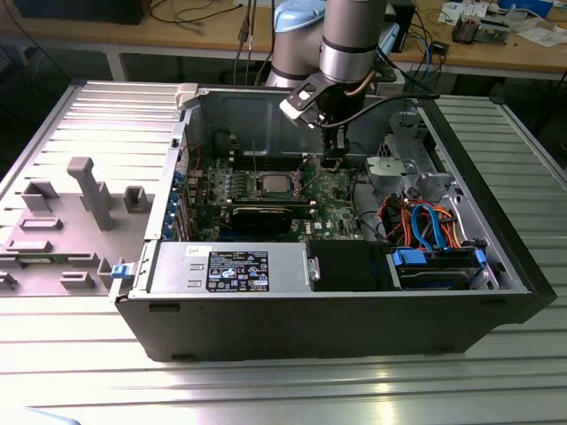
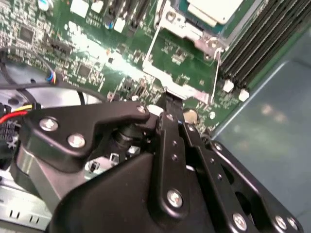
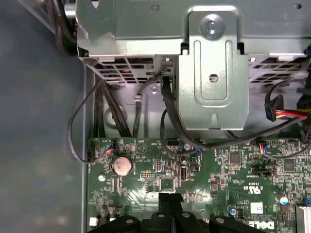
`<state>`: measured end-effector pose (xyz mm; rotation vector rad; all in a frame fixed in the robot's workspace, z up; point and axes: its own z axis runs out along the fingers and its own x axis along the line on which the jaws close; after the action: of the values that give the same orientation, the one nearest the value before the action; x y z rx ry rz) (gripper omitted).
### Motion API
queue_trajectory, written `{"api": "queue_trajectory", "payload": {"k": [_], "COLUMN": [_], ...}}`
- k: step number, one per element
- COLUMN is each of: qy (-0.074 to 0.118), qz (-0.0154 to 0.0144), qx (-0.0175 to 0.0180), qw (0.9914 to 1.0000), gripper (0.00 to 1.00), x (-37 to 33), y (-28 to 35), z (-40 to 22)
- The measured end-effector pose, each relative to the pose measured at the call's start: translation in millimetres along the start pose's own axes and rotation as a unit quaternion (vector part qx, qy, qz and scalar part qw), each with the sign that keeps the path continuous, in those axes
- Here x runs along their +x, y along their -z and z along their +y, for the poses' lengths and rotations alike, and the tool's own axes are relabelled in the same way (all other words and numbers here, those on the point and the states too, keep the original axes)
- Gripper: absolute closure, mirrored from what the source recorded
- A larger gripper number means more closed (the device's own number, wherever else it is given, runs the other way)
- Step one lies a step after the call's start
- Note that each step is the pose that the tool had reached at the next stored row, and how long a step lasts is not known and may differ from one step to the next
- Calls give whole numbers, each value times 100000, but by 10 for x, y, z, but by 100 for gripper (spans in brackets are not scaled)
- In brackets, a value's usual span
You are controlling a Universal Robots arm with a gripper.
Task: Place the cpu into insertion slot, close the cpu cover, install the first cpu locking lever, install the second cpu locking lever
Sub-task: 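Close the cpu cover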
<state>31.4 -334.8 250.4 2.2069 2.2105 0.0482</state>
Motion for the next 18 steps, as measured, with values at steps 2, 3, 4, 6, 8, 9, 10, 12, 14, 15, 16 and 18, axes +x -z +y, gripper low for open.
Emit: {"api": "queue_trajectory", "payload": {"k": [2,3,4,6,8,9,10,12,14,15,16,18], "qy": [11,11,3,5,4,4,6,2,3,3,3,3], "qz": [-5,-2,-5,-4,-4,-4,-4,-4,-6,-5,-3,-4], "qx": [1,0,0,2,1,1,0,1,1,2,2,1], "qw": [100000,100000,100000,100000,100000,100000,100000,100000,100000,100000,100000,100000], "gripper": [89,89,89,89,89,89,89,89,89,89,89,89], "x": [0,0,0,0,0,0,0,0,0,0,0,0], "y": [0,0,1,1,1,1,1,1,1,1,1,1], "z": [0,0,-9,-16,-17,-18,-23,-31,-31,-32,-32,-33]}}
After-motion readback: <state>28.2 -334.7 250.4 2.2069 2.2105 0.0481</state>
